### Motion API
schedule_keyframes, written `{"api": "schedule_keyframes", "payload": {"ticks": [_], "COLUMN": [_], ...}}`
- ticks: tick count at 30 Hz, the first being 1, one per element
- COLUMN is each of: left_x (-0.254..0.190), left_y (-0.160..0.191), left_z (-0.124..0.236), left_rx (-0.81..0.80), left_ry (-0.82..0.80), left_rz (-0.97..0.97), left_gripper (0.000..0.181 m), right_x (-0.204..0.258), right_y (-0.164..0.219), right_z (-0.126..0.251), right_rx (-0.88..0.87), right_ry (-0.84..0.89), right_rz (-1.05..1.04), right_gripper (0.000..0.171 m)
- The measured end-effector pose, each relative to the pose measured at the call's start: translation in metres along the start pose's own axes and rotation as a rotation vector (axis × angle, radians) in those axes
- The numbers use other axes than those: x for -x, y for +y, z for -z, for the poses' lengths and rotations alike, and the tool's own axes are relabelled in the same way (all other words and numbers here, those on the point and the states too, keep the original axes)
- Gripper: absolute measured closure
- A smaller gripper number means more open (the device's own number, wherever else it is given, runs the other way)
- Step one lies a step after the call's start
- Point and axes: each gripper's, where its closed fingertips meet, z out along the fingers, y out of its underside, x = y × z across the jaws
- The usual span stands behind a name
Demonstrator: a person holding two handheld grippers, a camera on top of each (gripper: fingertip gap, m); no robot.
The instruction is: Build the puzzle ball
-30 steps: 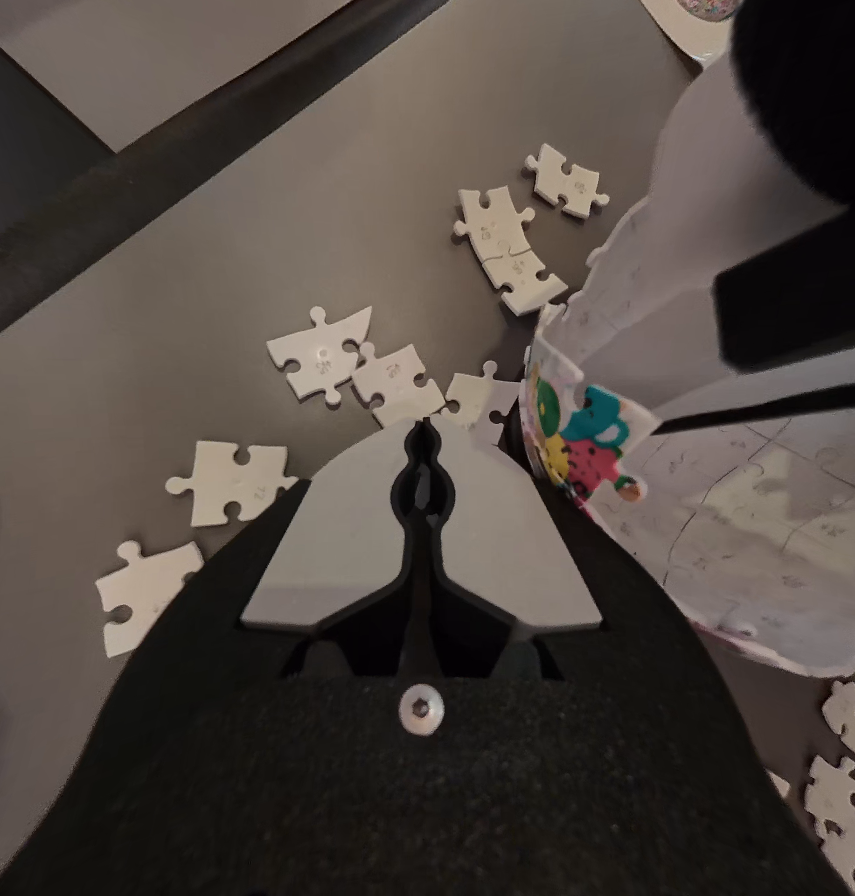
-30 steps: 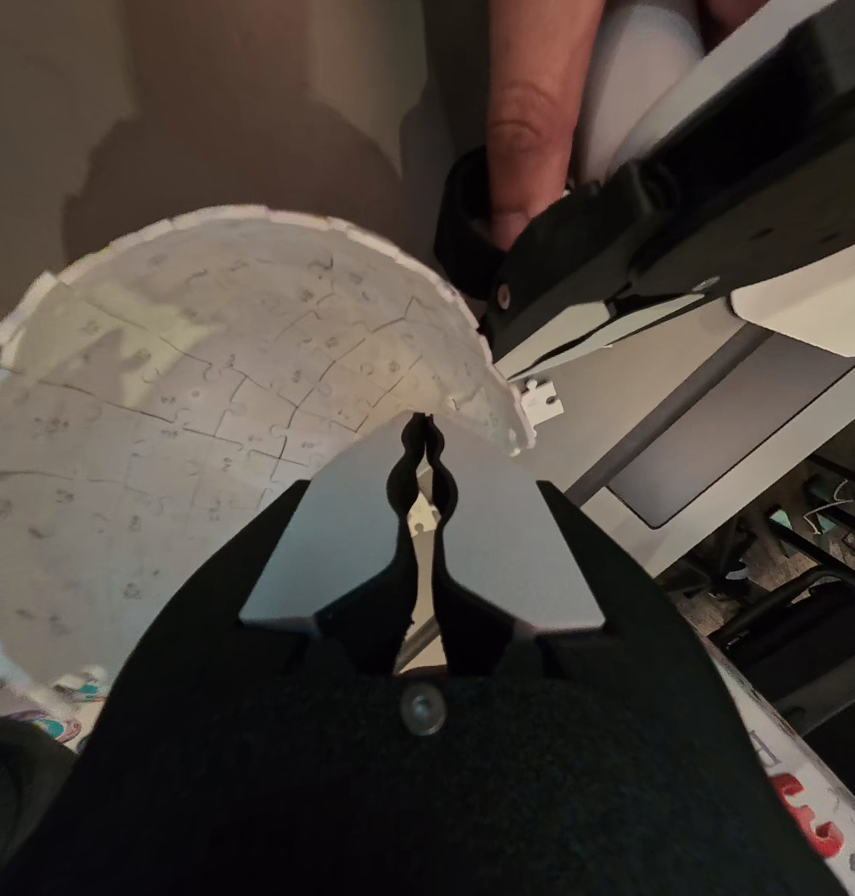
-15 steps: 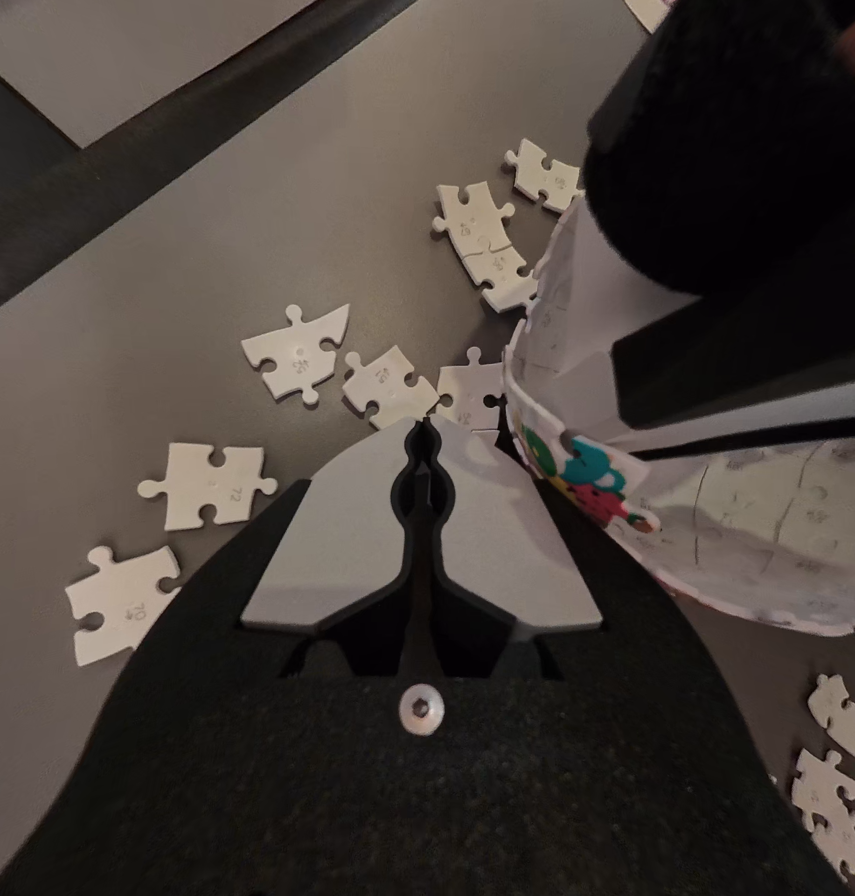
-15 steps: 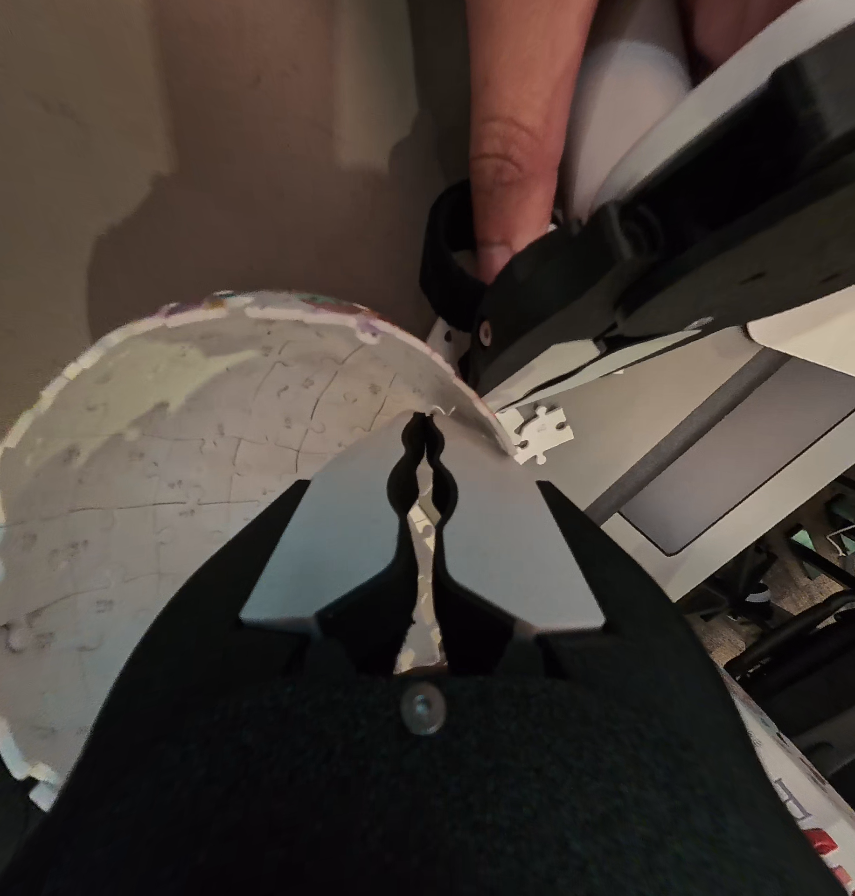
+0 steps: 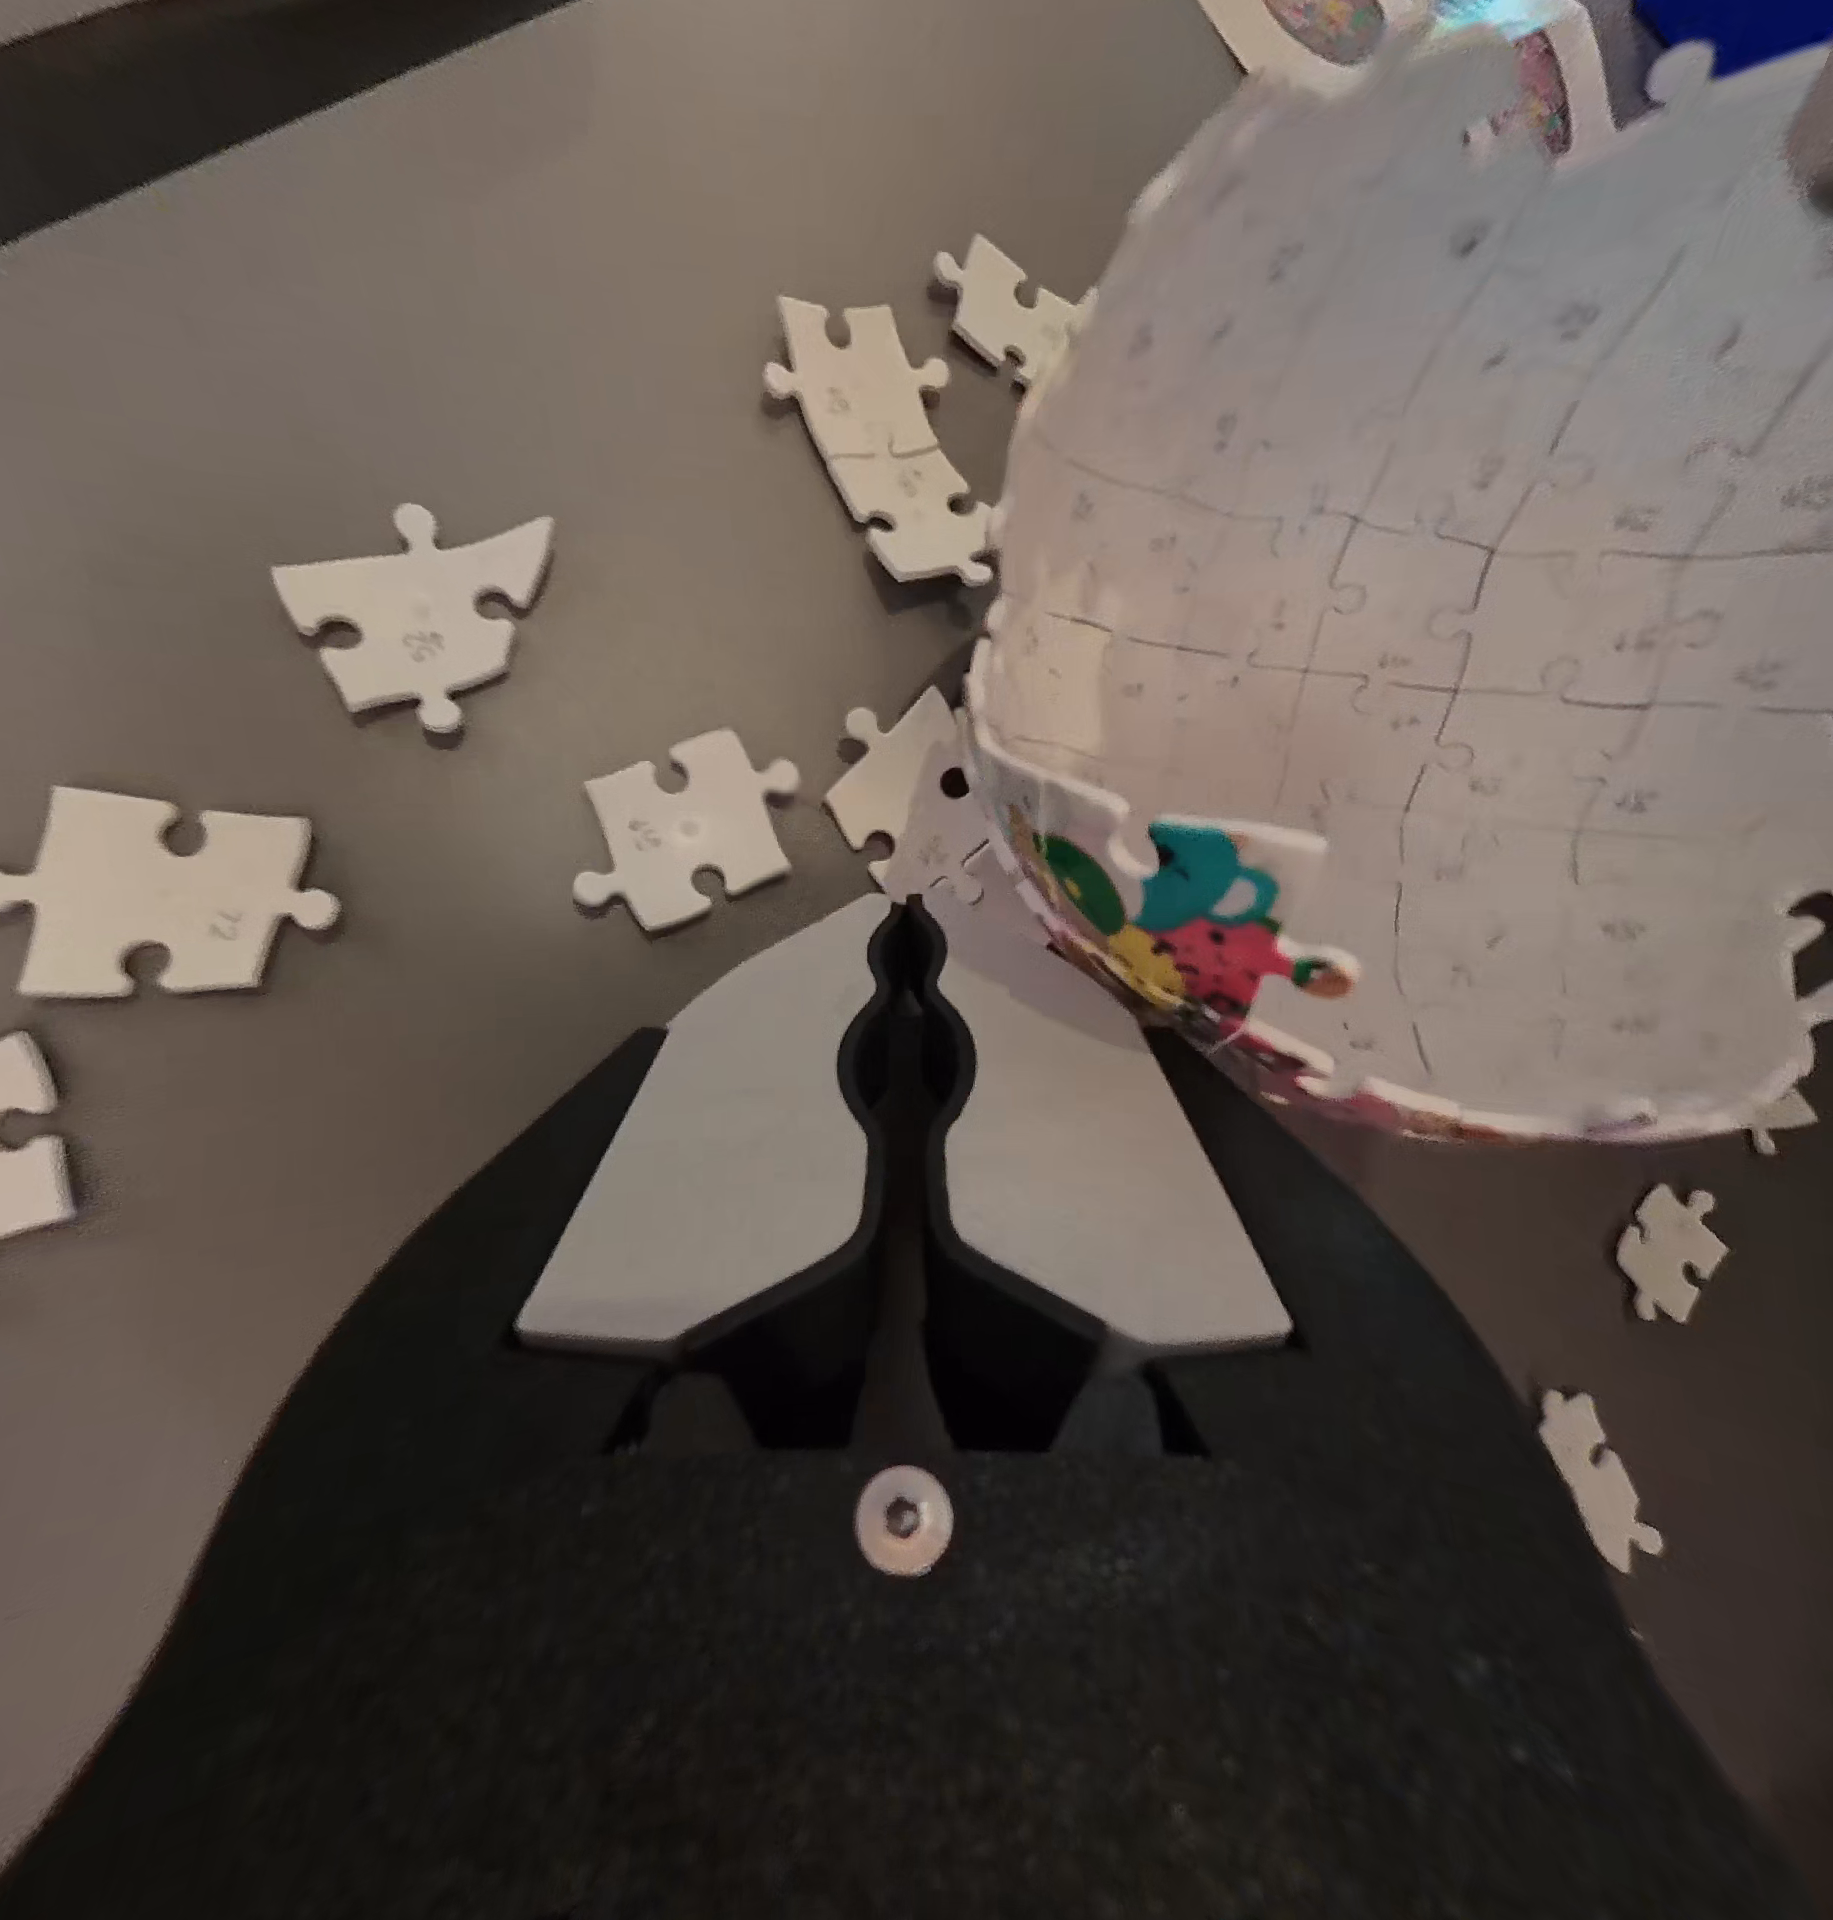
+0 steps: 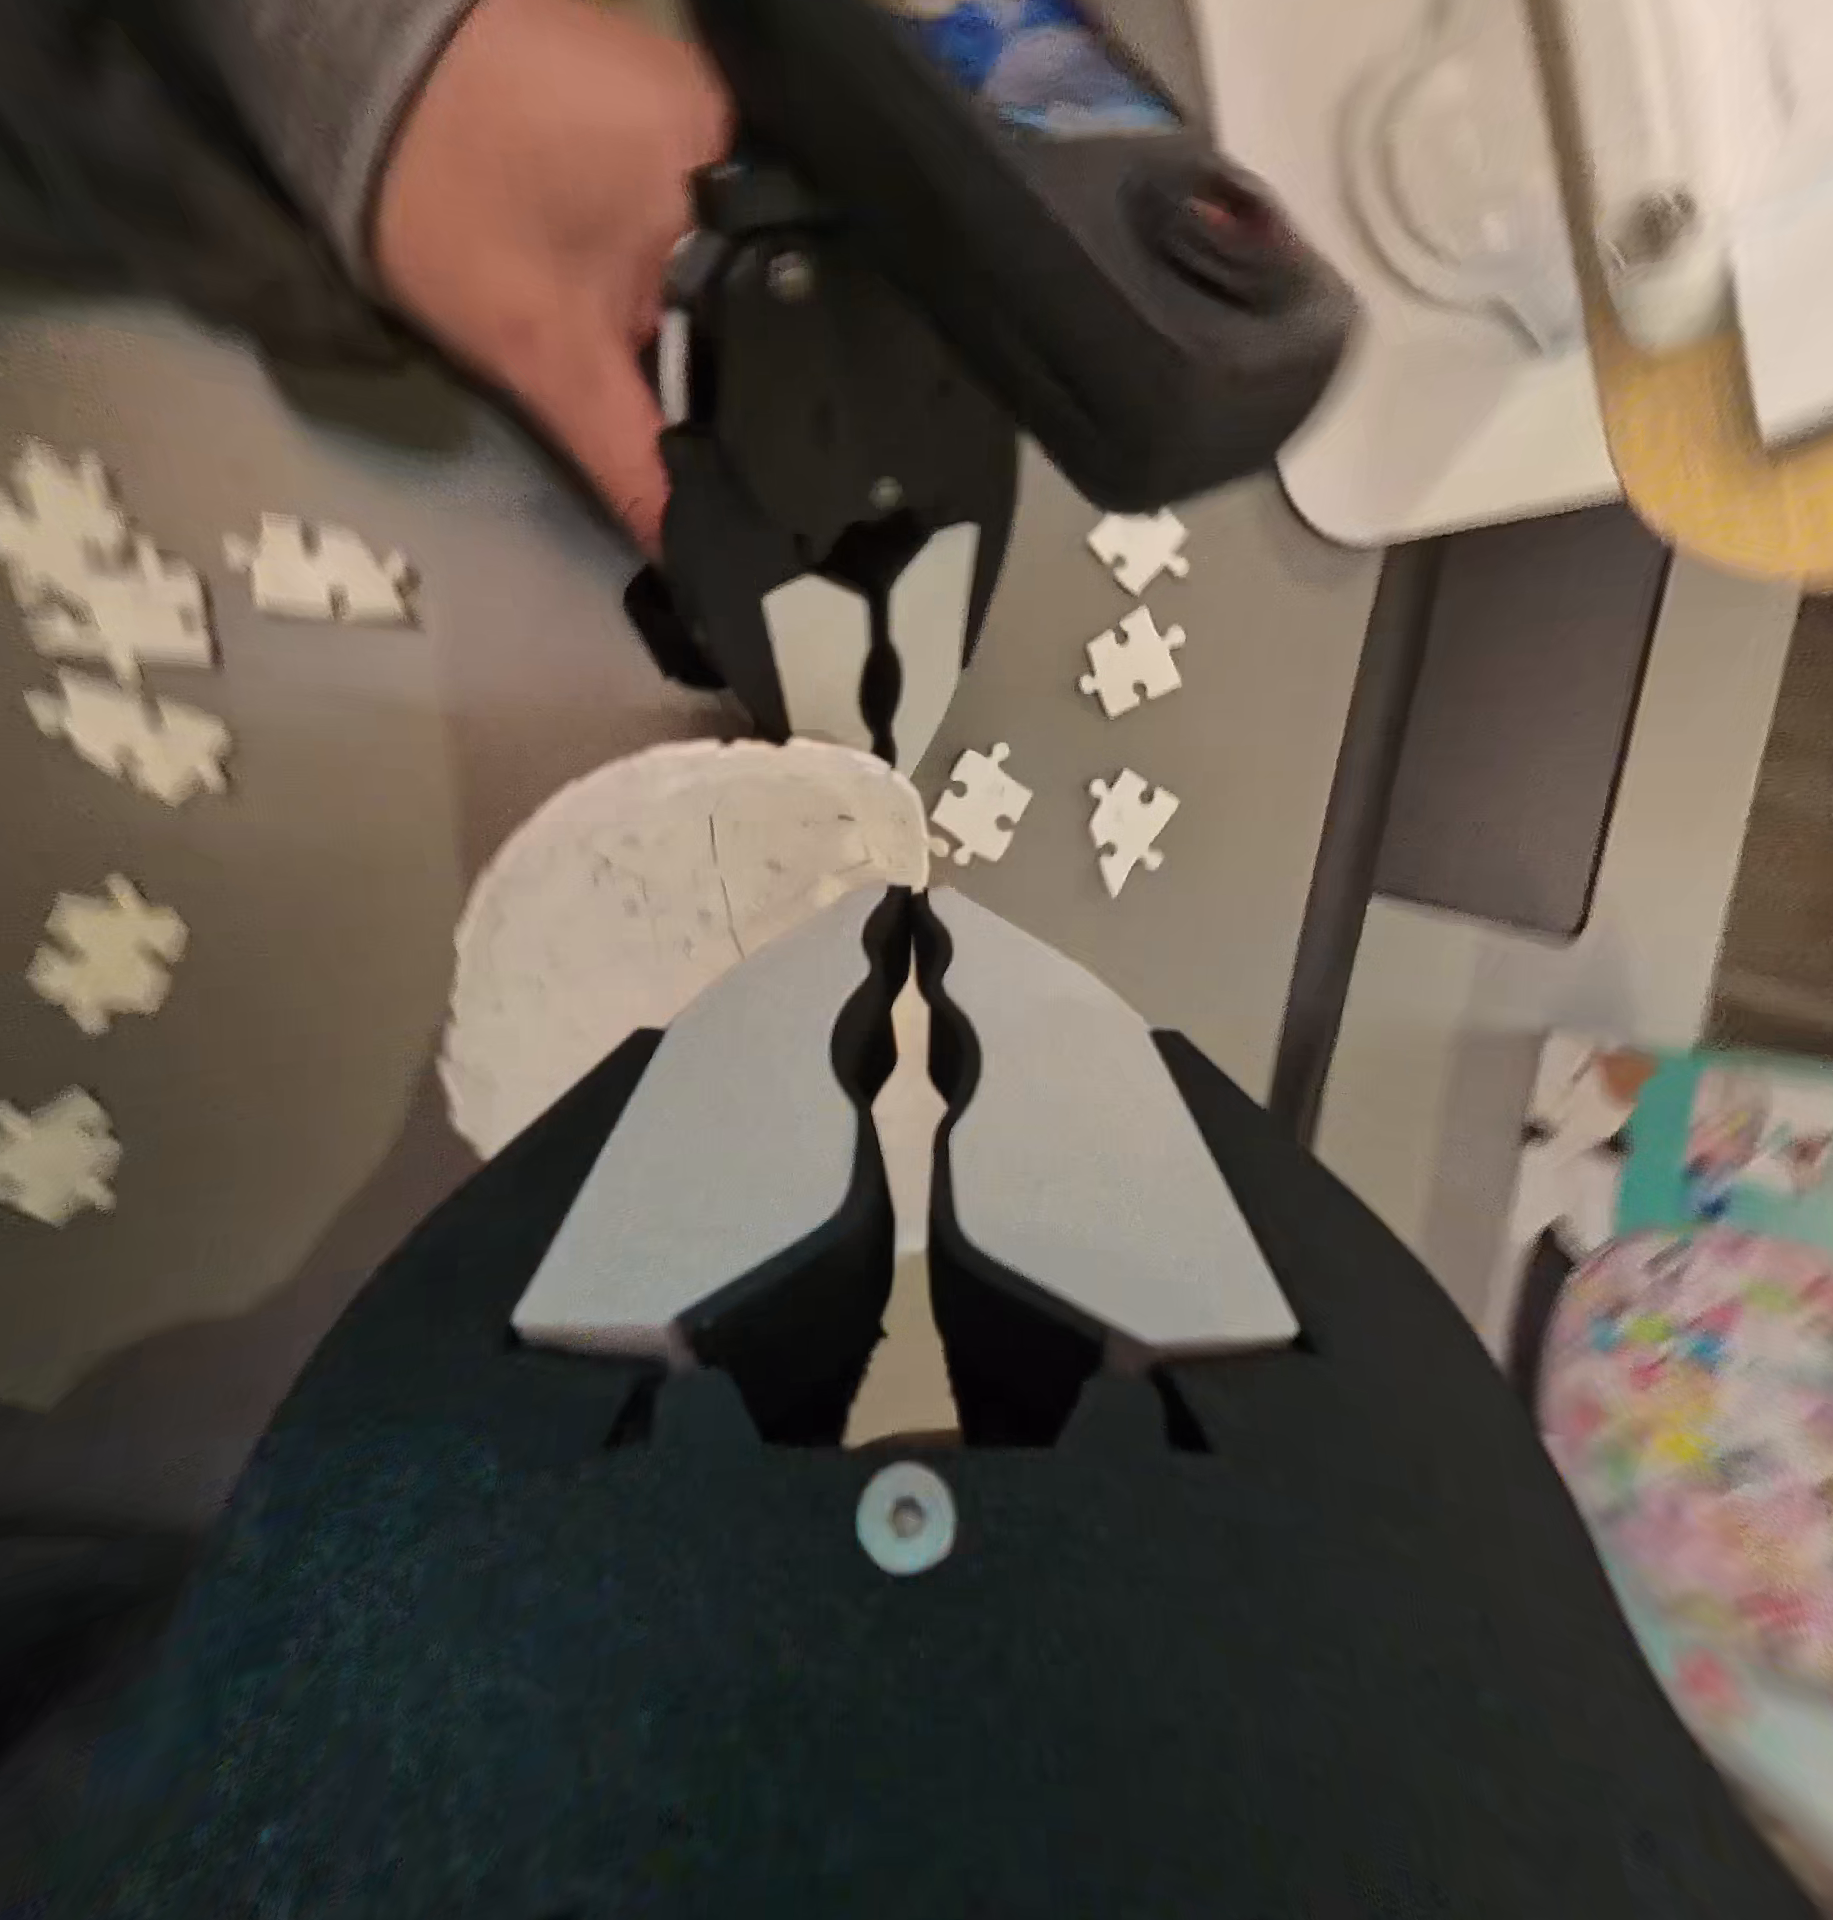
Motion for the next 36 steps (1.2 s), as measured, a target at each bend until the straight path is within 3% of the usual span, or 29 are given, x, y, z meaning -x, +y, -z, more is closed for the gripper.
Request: {"api": "schedule_keyframes", "payload": {"ticks": [2,6,8,11,16,19,21,24,26,30,34,36], "left_x": [-0.007,-0.019,-0.026,-0.041,-0.037,-0.039,-0.038,-0.030,-0.029,-0.033,-0.031,-0.034], "left_y": [0.003,0.007,0.011,0.015,0.016,0.011,0.009,0.015,0.021,0.023,0.024,0.027], "left_z": [0.000,-0.001,0.001,0.003,0.013,0.030,0.039,0.041,0.040,0.038,0.036,0.032], "left_rx": [0.000,-0.002,-0.009,-0.028,-0.047,-0.105,-0.150,-0.173,-0.179,-0.188,-0.173,-0.160], "left_ry": [0.016,0.039,0.055,0.108,0.076,0.111,0.098,0.041,0.032,0.012,-0.020,0.000], "left_rz": [-0.012,-0.046,-0.057,-0.059,-0.060,-0.015,0.018,0.071,0.107,0.104,0.063,0.055], "left_gripper": [0.181,0.181,0.181,0.181,0.181,0.169,0.163,0.161,0.161,0.161,0.161,0.161], "right_x": [0.011,0.048,0.060,0.063,0.063,0.066,0.076,0.089,0.089,0.082,0.057,0.050], "right_y": [0.000,-0.016,0.005,0.026,0.046,0.079,0.075,0.057,0.059,0.060,0.071,0.068], "right_z": [0.010,0.028,0.026,0.039,0.080,0.071,0.067,0.068,0.059,0.047,0.065,0.065], "right_rx": [-0.047,-0.322,-0.274,-0.300,-0.508,-0.524,-0.607,-0.697,-0.649,-0.568,-0.545,-0.569], "right_ry": [-0.001,-0.036,0.031,0.244,0.404,0.301,0.156,0.131,0.245,0.428,0.630,0.523], "right_rz": [-0.245,-0.599,-0.665,-0.654,-0.618,-0.700,-0.705,-0.593,-0.473,-0.357,-0.341,-0.368], "right_gripper": [0.171,0.171,0.171,0.170,0.149,0.135,0.130,0.152,0.171,0.171,0.171,0.164]}}
